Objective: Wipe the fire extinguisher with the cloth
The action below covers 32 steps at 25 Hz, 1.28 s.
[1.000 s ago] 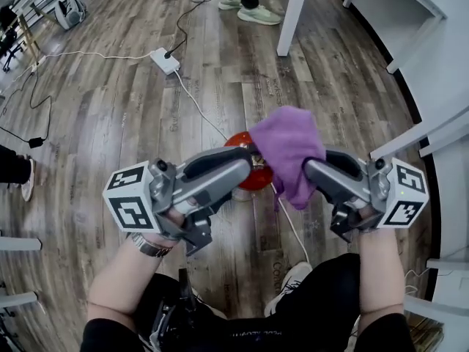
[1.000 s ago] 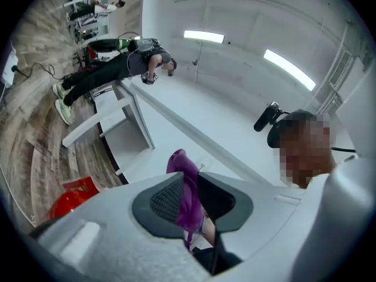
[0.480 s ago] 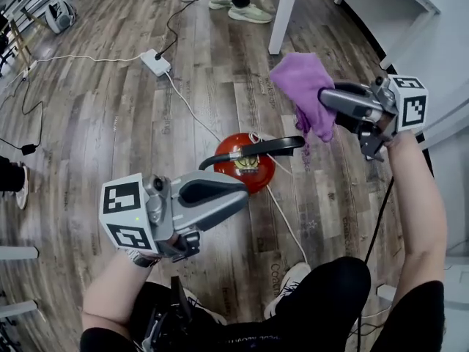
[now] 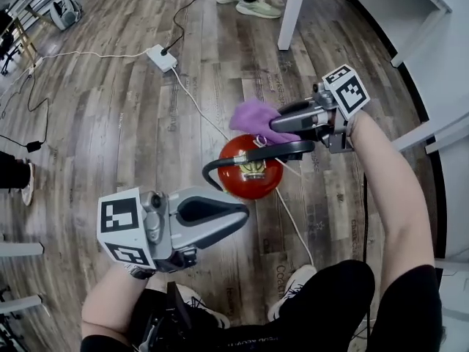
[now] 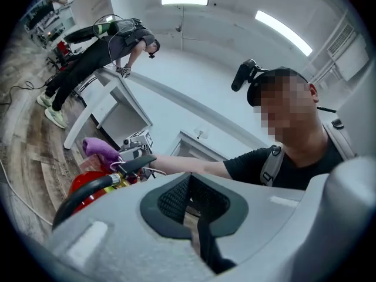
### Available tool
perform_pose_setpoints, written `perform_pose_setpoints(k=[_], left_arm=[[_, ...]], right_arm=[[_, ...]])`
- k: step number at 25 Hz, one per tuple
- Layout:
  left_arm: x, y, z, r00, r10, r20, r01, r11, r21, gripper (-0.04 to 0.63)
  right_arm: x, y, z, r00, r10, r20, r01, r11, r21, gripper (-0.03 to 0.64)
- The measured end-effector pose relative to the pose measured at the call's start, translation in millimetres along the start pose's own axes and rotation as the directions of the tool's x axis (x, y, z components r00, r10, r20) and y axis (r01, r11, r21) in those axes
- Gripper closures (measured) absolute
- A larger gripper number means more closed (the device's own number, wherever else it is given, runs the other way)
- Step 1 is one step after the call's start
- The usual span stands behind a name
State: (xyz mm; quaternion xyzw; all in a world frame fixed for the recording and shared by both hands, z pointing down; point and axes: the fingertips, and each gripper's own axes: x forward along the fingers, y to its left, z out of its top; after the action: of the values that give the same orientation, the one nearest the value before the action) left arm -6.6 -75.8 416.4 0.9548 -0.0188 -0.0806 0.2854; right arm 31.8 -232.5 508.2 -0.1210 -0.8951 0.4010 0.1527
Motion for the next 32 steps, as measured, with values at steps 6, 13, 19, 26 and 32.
perform_pose_setpoints(k=[6, 13, 19, 26, 32], left_arm=[[-4.8, 7.7, -5.9, 1.000, 0.019, -0.005, -0.019, 0.999, -0.031, 0.599], [-9.3, 22.8, -7.5, 0.999, 0.040, 0.005, -0.040, 0.996, -0.082, 0.598], [-10.9, 29.2, -8.9, 0.998, 0.050, 0.028, -0.046, 0.991, -0.128, 0.598], [-9.9, 31.1, -10.8, 0.998, 0.054, 0.029, -0.050, 0.989, -0.136, 0.598], [-6.7, 22.7, -12.2, 0.999, 0.042, 0.032, -0.038, 0.992, -0.121, 0.598]], right_arm=[[-1.1, -50.7, -22.0, 0.984, 0.053, 0.169, -0.071, 0.992, 0.100, 0.551], [30.9, -134.4, -106.5, 0.979, -0.003, 0.203, -0.060, 0.951, 0.303, 0.552], [22.0, -242.9, -187.5, 0.896, -0.430, 0.114, 0.370, 0.862, 0.346, 0.554], [25.1, -239.9, -206.3, 0.882, -0.456, 0.120, 0.373, 0.830, 0.414, 0.552], [30.6, -227.9, -216.8, 0.886, -0.440, 0.143, 0.328, 0.815, 0.479, 0.553]])
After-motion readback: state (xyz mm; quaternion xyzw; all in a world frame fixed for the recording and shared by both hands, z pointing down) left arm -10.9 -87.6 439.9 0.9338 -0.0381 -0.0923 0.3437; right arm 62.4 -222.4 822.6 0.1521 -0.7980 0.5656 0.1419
